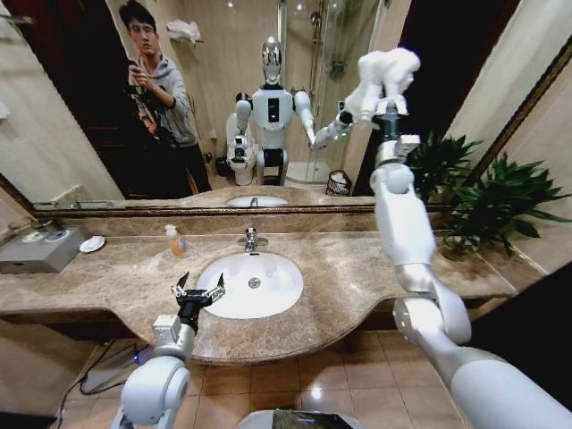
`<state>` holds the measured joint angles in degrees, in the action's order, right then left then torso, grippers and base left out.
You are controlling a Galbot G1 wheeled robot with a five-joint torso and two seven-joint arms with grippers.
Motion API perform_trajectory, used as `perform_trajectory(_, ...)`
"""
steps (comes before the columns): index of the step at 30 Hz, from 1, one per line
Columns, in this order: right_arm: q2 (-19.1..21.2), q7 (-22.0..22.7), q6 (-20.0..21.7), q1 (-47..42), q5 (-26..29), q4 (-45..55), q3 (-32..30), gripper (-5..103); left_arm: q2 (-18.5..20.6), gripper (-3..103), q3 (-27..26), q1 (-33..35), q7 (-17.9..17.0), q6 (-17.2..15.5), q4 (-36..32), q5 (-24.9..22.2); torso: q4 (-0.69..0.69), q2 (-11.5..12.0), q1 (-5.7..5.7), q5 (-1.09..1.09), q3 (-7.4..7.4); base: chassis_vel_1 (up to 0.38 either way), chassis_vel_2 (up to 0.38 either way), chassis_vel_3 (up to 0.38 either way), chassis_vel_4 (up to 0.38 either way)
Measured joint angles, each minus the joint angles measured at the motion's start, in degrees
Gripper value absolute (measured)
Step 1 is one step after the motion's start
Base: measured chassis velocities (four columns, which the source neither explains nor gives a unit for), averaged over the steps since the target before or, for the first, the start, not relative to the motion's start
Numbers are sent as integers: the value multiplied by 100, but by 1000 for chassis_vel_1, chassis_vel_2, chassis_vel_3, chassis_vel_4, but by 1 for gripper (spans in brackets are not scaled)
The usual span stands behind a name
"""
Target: Pick up the towel from the sink counter and wipe the mirror surface.
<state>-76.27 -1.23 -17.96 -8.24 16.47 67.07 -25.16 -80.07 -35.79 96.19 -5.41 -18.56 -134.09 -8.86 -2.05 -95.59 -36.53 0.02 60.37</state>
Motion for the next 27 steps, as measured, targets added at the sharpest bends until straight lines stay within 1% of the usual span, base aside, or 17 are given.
perform_trajectory(1, 18, 2, 59, -115, 43, 197, 22, 13, -1, 100, 0, -1, 0, 0, 0, 0, 0, 0, 0, -2, 0, 0, 0, 0, 0)
perform_trajectory(2, 20, 29, 192, -367, 91, 612, 64, 13, 0, 100, 1, 0, 1, 0, 0, 0, -1, 0, 1, -1, 0, 0, 0, 0, 0)
perform_trajectory(3, 20, 29, 192, -367, 91, 612, 64, 13, 0, 100, 1, 0, 1, 0, 0, 0, -1, 0, 1, -1, 0, 0, 0, 0, 0)
perform_trajectory(6, -64, 125, 345, -931, 109, 1437, 101, 13, -1, 100, 0, -1, 0, 0, 0, 0, -4, 0, 2, -4, -1, 0, 0, 0, 0)
perform_trajectory(7, -87, 170, 371, -1157, 106, 1738, 110, 13, -1, 100, 0, 0, 0, 0, 0, 0, -3, 0, 2, -1, 0, 0, 0, 0, 0)
perform_trajectory(8, -87, 170, 371, -1157, 106, 1738, 110, 13, -1, 100, 0, 0, 0, 0, 0, 0, -3, 0, 2, -1, 0, 0, 0, 0, 0)
perform_trajectory(9, -96, 219, 398, -1333, 101, 1976, 112, 13, -1, 100, 1, -1, 0, 0, 0, 0, -3, 0, 1, -1, 0, 0, 0, 0, 0)
perform_trajectory(11, -106, 331, 468, -1833, 57, 2577, 112, 13, -1, 100, 1, 0, 1, 0, 0, 0, 0, 0, 2, -4, -1, 0, 0, 0, 0)
perform_trajectory(12, -106, 331, 468, -1833, 57, 2577, 112, 13, -1, 100, 1, 0, 1, 0, 0, 0, 0, 0, 2, -4, -1, 0, 0, 0, 0)
perform_trajectory(14, -109, 381, 513, -2312, 31, 3149, 98, 13, -1, 100, 0, -2, 0, 0, 0, 0, 0, 0, 2, -2, 0, 0, 0, 0, 0)
perform_trajectory(16, -111, 386, 534, -2438, 23, 3298, 85, 13, 0, 100, 0, 0, 1, 0, 0, 0, 1, 0, 2, -2, -1, 0, 0, 0, 0)
perform_trajectory(19, -161, 389, 611, -3310, -41, 4159, 69, 13, 0, 100, 1, 1, 1, 0, 0, 0, 1, -1, 2, -3, -1, 0, 0, 0, 0)
perform_trajectory(21, -211, 373, 610, -3517, -86, 4311, 82, 13, 0, 100, 0, 0, 0, 0, 0, 0, 2, -1, 2, -3, -1, 0, 0, 0, 0)
perform_trajectory(22, -299, 344, 610, -3740, -164, 4456, 110, 13, 0, 100, 1, 0, 1, 0, 0, 0, 2, -1, 3, -2, -1, 0, 0, 0, 0)
perform_trajectory(23, -361, 335, 608, -3844, -220, 4515, 130, 13, 0, 100, 0, -1, 0, 0, 0, 0, 0, -1, 3, -2, -1, 0, 0, 0, 0)
perform_trajectory(25, -422, 329, 604, -3901, -272, 4555, 158, 13, 0, 100, 1, 0, 1, 0, 0, 0, 1, -1, 3, -3, -1, 0, 0, 0, 0)
perform_trajectory(27, -518, 321, 599, -3926, -374, 4588, 215, 13, -1, 100, 0, 0, 0, 0, 0, 0, -2, -1, 2, -4, -1, 0, 0, 0, 0)
